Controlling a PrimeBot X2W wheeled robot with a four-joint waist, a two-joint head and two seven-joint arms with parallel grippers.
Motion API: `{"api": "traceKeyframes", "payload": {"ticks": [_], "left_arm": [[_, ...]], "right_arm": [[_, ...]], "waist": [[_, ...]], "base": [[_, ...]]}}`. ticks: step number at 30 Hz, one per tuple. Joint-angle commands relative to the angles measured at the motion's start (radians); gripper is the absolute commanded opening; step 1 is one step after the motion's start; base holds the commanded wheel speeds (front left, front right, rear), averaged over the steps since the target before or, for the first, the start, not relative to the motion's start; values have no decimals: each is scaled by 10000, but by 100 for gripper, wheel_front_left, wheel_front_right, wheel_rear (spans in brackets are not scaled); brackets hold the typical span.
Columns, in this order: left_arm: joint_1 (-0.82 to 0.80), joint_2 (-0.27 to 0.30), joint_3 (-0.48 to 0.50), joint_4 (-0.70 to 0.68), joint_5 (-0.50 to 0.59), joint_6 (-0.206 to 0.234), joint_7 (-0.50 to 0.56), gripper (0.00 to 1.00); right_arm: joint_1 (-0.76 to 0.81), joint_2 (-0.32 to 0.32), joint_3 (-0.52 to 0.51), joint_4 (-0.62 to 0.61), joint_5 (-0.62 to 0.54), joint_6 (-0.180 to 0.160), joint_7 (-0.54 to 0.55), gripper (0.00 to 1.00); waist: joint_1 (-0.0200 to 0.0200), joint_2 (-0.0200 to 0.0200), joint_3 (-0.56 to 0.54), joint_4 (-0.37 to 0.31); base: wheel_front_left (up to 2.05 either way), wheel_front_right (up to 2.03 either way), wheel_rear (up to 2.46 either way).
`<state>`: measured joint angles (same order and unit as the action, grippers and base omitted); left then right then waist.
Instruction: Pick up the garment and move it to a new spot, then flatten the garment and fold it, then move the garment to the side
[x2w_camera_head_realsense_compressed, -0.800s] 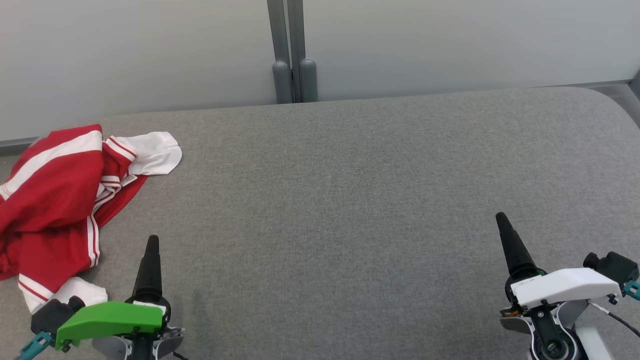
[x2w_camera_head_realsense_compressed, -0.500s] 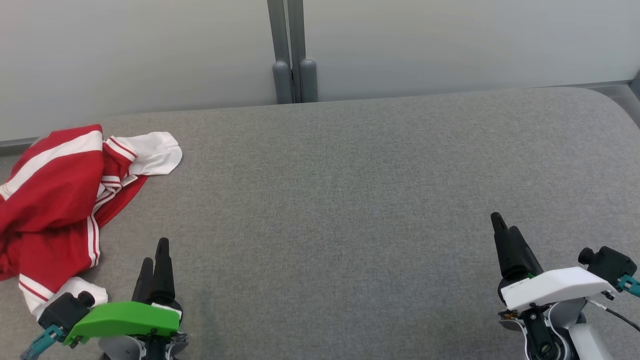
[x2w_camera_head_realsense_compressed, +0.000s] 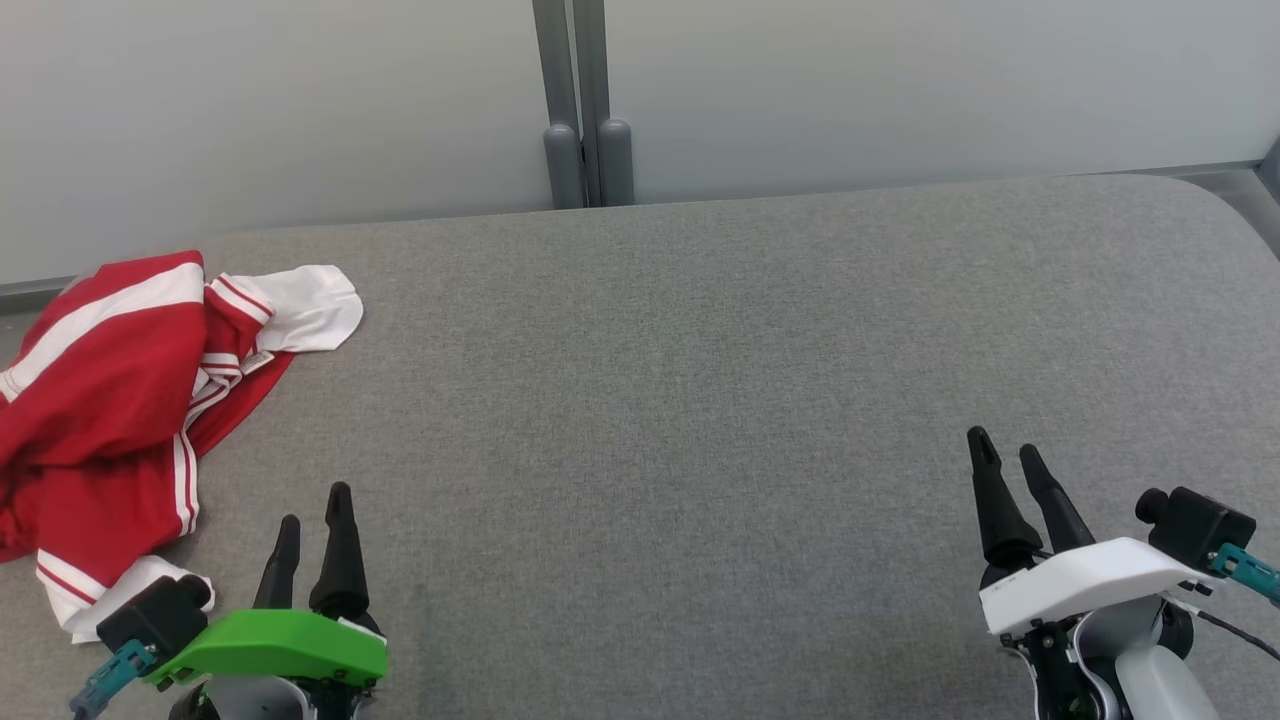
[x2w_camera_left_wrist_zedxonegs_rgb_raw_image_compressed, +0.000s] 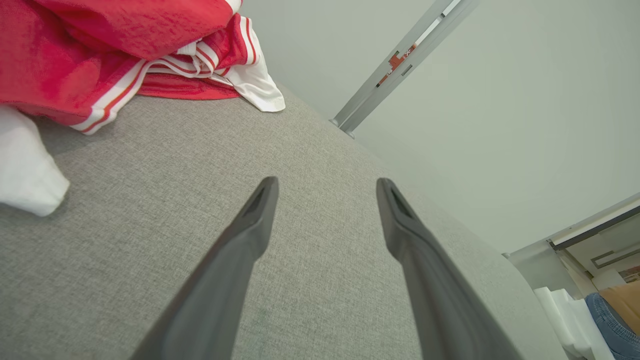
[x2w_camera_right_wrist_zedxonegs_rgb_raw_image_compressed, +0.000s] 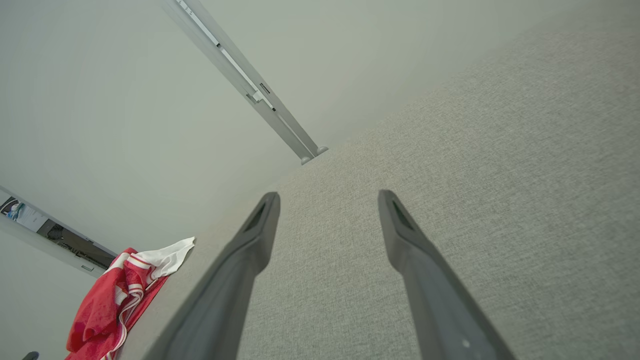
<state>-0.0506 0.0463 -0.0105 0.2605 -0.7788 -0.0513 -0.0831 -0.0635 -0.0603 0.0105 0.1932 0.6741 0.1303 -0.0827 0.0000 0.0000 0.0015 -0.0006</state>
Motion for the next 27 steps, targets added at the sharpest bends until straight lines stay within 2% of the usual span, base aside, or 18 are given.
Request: {"api": "traceKeyframes", "payload": {"ticks": [1,27], "left_arm": [[-12,109,-61,-155,431,59,-117,100],[286,245,-361,-419,3478,121,-838,100]], "right_arm": [[0,-55,10,-108,-375,4,-118,100],[138,-8,-129,-102,-3563,4,-838,100]], "waist": [[0,0,1,2],[0,0,-16,-18]], "base": [[0,0,0],[0,0,0]]}}
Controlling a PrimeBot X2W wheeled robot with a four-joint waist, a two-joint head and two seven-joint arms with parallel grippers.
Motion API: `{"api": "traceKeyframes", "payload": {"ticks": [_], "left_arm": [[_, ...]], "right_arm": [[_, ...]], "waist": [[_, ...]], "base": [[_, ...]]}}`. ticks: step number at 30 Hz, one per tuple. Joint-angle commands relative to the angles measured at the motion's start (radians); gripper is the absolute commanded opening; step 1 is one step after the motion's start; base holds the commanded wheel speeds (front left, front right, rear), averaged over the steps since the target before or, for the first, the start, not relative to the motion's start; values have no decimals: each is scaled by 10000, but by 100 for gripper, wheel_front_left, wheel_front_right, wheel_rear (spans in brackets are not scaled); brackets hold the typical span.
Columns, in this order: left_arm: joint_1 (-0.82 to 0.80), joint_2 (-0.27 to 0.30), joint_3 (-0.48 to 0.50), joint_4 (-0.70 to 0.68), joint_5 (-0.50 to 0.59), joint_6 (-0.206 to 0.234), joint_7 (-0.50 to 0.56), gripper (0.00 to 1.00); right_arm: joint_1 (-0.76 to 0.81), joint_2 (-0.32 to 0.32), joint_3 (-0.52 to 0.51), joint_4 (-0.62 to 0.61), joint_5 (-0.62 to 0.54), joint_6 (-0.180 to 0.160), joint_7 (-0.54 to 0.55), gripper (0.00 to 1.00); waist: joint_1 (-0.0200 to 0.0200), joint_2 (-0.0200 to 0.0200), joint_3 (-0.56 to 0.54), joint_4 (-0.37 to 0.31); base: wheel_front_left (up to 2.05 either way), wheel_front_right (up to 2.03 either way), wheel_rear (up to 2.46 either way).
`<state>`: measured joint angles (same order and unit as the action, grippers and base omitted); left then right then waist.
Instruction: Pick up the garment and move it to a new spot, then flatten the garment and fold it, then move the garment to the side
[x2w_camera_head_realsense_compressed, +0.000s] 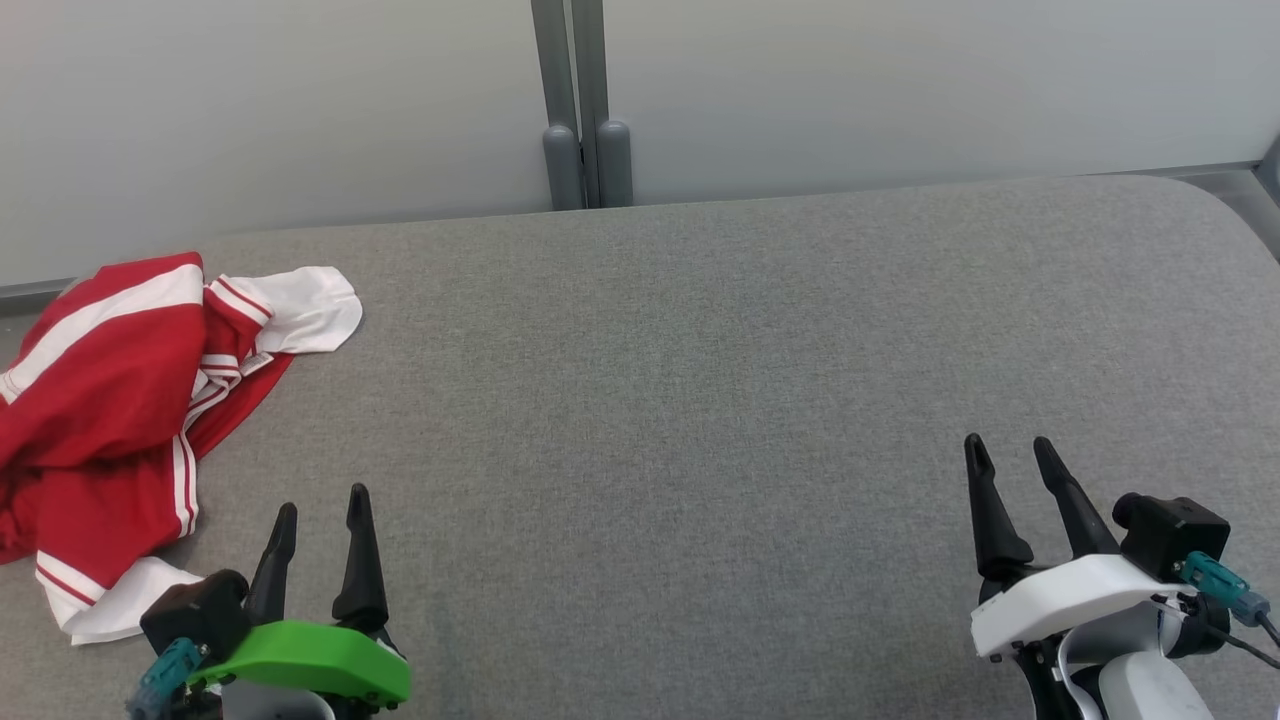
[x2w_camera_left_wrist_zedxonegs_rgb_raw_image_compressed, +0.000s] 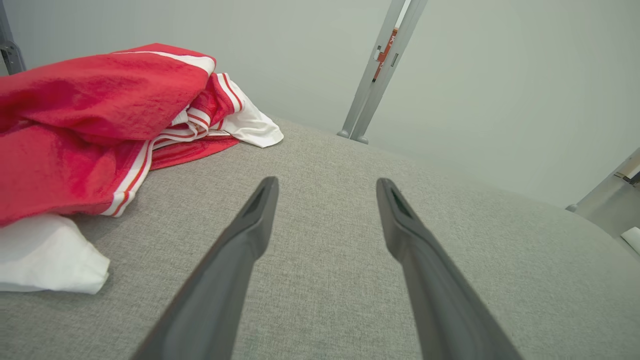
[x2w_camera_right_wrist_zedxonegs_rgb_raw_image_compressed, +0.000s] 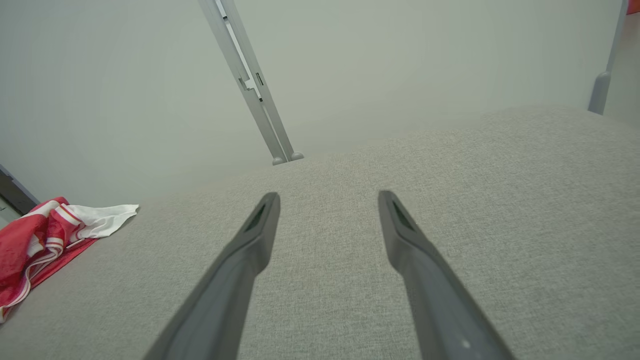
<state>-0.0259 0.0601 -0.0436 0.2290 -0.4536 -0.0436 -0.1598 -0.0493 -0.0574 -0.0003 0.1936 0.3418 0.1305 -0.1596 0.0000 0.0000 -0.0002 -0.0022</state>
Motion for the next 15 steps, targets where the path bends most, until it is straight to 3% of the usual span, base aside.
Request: {"api": "traceKeyframes", "payload": {"ticks": [1,15], "left_arm": [[40,109,-34,-104,297,48,-94,100],[159,103,-61,46,1552,-8,-408,100]], "right_arm": [[1,-37,-40,-107,-327,2,-98,100],[174,-3,-244,-78,-1393,2,-419,100]], "waist": [[0,0,0,-4],[0,0,-20,-35]], "base": [[0,0,0],[0,0,0]]}}
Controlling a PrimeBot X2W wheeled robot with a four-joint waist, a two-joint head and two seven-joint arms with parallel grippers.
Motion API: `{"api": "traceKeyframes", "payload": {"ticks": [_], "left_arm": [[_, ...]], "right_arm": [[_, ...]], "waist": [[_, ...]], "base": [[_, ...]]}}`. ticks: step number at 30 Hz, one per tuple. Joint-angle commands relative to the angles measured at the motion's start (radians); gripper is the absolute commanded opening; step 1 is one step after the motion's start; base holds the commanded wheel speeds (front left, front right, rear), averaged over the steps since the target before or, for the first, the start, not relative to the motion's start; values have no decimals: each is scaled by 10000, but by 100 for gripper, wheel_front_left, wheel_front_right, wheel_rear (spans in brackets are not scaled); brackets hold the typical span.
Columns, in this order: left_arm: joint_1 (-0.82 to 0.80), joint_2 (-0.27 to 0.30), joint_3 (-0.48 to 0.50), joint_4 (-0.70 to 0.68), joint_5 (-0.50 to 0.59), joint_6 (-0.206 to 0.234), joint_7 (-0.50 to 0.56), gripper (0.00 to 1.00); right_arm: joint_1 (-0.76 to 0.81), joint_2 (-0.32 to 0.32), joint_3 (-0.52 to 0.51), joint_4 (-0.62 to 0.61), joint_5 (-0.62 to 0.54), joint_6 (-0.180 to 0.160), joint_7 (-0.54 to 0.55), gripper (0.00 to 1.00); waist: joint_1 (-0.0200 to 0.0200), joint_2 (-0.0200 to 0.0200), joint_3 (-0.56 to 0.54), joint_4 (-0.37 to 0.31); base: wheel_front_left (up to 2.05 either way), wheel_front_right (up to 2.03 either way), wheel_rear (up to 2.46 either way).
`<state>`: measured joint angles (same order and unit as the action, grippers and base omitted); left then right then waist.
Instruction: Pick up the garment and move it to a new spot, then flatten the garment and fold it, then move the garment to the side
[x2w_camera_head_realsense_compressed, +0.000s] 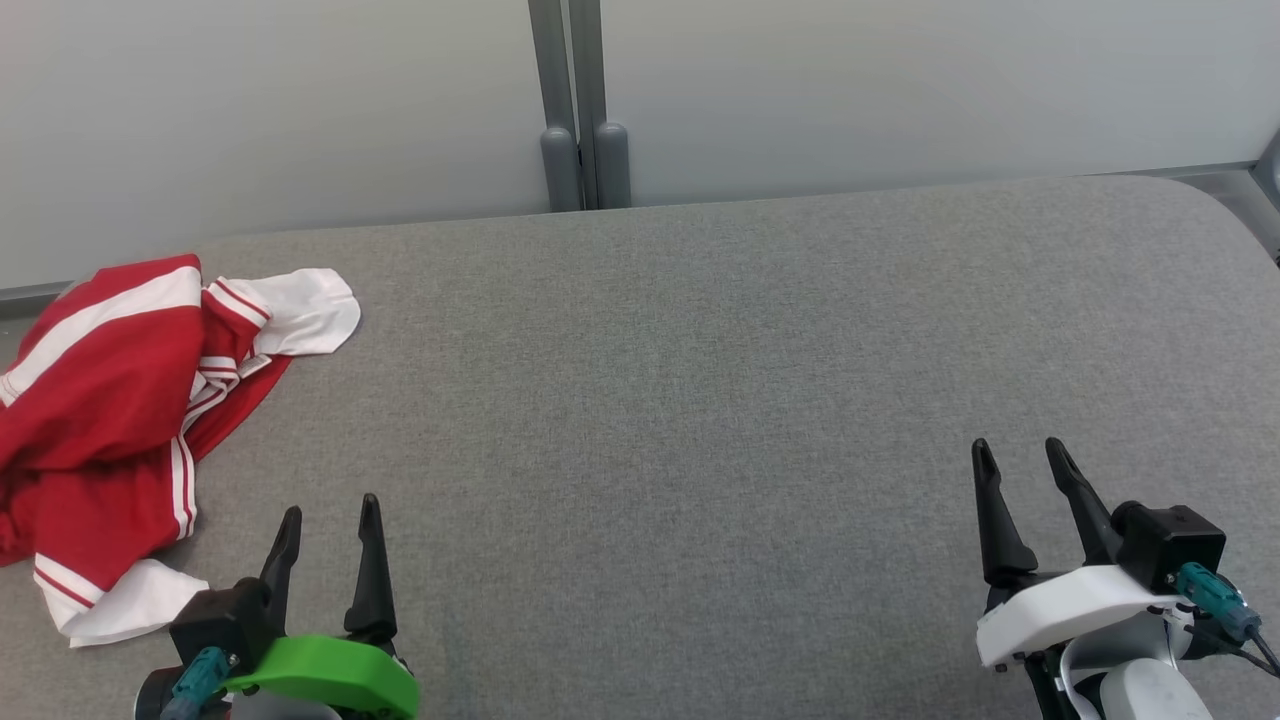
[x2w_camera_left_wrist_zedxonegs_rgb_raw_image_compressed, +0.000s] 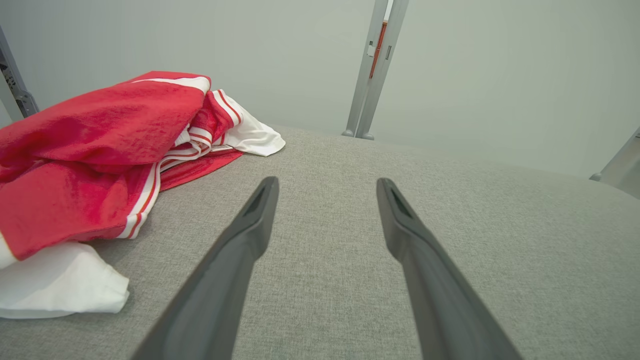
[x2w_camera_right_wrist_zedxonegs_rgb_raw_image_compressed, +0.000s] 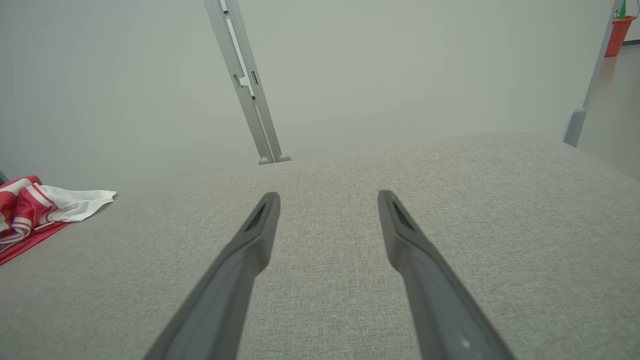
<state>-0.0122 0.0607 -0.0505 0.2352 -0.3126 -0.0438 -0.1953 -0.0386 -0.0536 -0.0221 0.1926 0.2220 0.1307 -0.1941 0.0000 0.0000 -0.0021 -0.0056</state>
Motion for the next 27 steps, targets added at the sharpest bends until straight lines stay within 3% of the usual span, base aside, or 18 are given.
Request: {"api": "traceKeyframes", "payload": {"ticks": [1,27], "left_arm": [[28,93,13,6,235,-20,-86,100],[207,-61,166,654,1757,-433,-583,100]], "right_arm": [[66,-38,-26,-63,-288,0,-96,100],[344,11,-90,132,-1764,0,-592,100]], "waist": [[0,0,-3,-5],[0,0,-50,-93]], "base": [[0,0,0],[0,0,0]]}}
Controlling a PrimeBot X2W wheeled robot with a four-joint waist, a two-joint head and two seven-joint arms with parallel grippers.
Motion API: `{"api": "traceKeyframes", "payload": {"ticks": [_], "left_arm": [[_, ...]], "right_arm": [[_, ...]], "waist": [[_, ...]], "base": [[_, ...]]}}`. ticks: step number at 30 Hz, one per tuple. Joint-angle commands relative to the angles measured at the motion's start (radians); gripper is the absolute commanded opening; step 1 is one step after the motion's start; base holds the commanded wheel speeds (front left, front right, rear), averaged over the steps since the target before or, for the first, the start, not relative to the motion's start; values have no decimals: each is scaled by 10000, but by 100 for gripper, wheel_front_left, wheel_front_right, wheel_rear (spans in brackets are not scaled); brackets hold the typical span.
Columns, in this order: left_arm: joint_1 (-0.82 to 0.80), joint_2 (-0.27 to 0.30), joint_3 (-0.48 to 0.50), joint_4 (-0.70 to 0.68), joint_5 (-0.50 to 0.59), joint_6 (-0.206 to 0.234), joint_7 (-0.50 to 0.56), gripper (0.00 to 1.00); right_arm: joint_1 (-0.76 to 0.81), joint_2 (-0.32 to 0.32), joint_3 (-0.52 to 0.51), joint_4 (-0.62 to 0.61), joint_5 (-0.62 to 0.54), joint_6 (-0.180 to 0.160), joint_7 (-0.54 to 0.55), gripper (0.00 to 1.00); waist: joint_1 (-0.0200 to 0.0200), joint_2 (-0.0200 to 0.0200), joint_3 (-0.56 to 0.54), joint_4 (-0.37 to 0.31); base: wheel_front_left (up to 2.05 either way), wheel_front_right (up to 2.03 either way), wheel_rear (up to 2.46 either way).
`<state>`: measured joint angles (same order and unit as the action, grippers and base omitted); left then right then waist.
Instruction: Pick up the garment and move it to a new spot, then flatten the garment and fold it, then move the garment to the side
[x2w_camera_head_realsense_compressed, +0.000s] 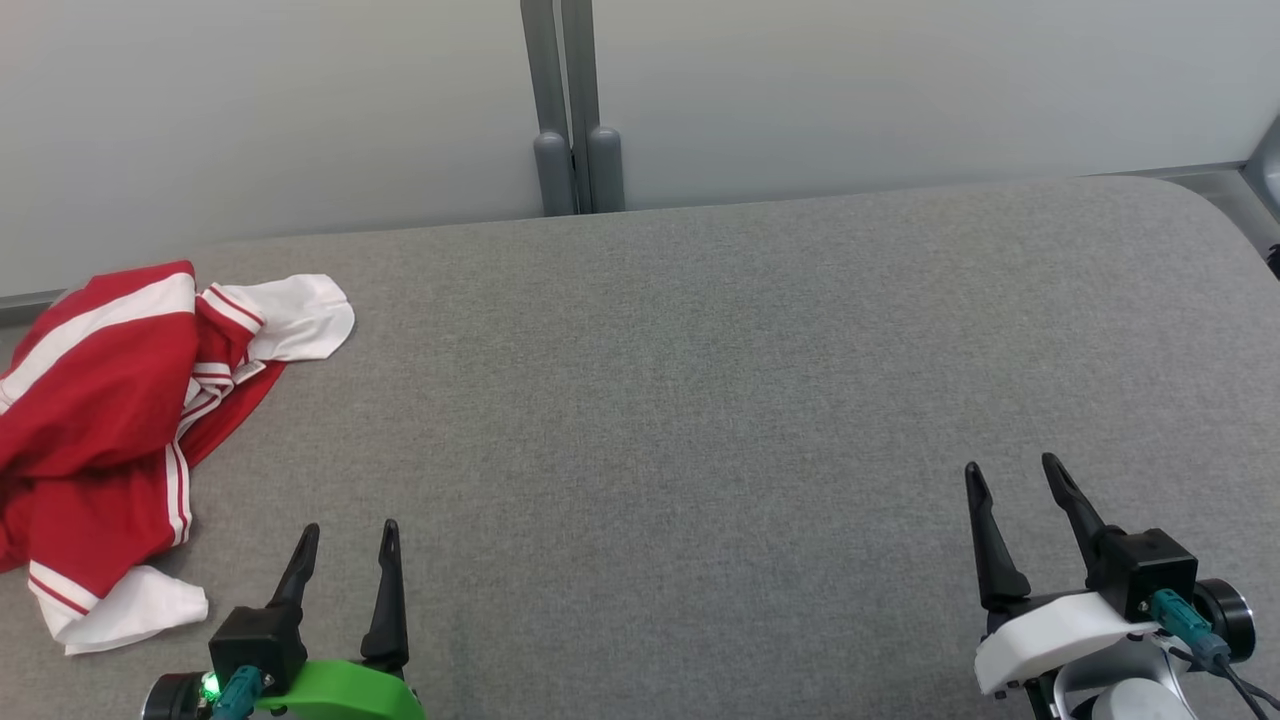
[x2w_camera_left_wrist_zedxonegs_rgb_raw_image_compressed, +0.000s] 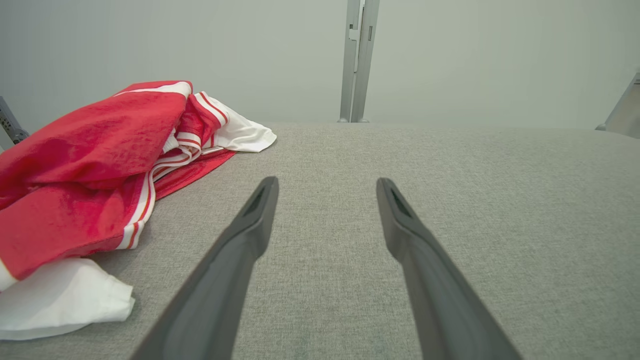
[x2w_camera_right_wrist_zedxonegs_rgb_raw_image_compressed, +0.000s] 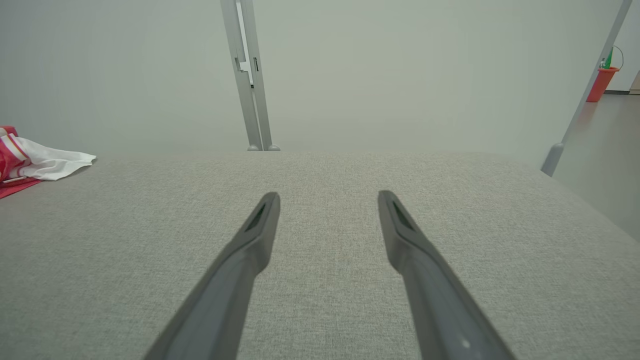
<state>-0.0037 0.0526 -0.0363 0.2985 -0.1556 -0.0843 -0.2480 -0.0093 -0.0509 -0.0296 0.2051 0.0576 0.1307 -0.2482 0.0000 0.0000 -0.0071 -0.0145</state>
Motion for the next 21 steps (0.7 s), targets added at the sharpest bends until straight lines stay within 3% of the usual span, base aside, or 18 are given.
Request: {"api": "traceKeyframes", "payload": {"ticks": [1,14,21], "left_arm": [[114,16,26,40,249,-45,-84,100],[82,-15,89,145,643,-131,-179,100],[-125,-10,16,194,603,-127,-168,100]], "right_arm": [[59,-14,-20,25,-140,0,-83,100],[109,-4,-60,114,-189,0,-184,100],[157,-6,224,-30,271,-1,-181,100]], "waist": [[0,0,-1,-14],[0,0,4,-41],[0,0,36,631]], "base": [[0,0,0],[0,0,0],[0,0,0]]}}
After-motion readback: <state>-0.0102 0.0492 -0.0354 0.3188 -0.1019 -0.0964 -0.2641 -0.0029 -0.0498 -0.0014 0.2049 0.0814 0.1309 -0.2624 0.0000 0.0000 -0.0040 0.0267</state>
